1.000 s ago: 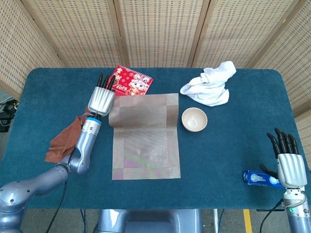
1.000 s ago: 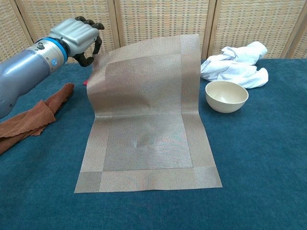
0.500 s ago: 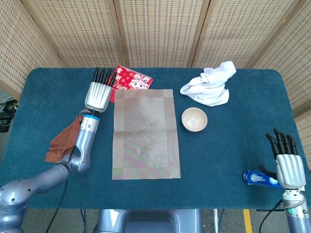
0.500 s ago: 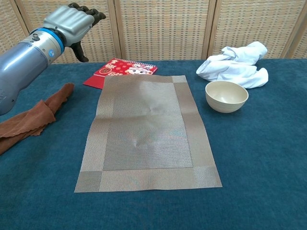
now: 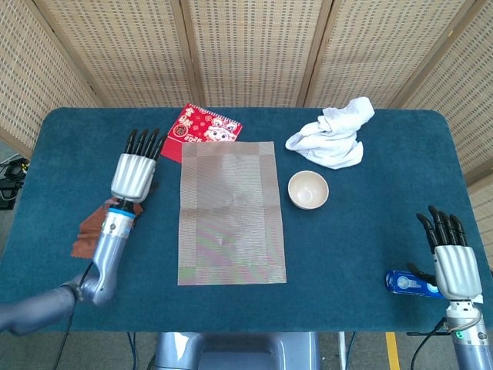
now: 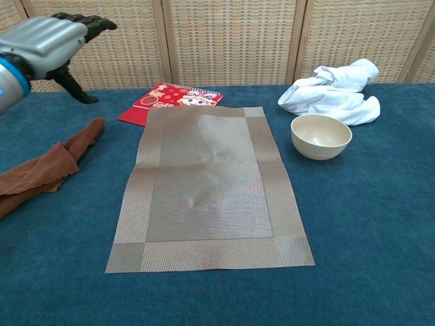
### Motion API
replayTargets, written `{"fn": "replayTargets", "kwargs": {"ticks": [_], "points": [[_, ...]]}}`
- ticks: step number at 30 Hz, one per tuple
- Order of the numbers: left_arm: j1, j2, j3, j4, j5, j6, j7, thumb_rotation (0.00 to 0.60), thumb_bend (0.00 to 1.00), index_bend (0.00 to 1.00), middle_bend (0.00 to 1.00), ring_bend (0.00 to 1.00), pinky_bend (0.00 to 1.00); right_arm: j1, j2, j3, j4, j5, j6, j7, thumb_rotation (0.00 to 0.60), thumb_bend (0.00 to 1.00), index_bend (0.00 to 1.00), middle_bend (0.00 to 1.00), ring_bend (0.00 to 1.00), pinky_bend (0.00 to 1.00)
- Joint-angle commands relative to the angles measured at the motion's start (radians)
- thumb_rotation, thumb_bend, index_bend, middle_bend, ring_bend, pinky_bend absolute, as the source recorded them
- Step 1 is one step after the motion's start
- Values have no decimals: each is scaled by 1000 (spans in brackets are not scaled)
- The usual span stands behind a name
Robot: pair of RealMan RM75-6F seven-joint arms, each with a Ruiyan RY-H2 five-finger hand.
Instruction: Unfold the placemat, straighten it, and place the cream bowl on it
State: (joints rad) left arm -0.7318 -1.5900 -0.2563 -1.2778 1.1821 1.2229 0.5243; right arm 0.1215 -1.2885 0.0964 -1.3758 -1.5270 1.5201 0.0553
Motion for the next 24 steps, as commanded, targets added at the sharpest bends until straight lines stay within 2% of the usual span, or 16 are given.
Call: {"fn": "replayTargets", "kwargs": {"ticks": [1,6,11,19,24], "points": [[125,125,72,-173,48,107,-51,600,123,0,0,0,0,4,-1,-6,-7,-10,-4,-7,600,140,126,0,0,0],[245,230,149,-328,90,208,-60,600,122,0,0,0,0,6,-6,-25,-24,-45,3,-25,600,140,126,0,0,0],[354,299,213,-412,119,292,-85,600,122,0,0,0,0,2,-2,-41,-34,-75,19,-22,600,140,126,0,0,0],[482,365,266,-427,162,384,-183,600,122,0,0,0,0,-3,-3,-73,-42,-130,39,-28,600,140,128,0,0,0],[517,374,273,-416,200,411,-209,600,122,0,0,0,0,5,-20,-97,-41,-179,36,-61,600,140,139,0,0,0]]}}
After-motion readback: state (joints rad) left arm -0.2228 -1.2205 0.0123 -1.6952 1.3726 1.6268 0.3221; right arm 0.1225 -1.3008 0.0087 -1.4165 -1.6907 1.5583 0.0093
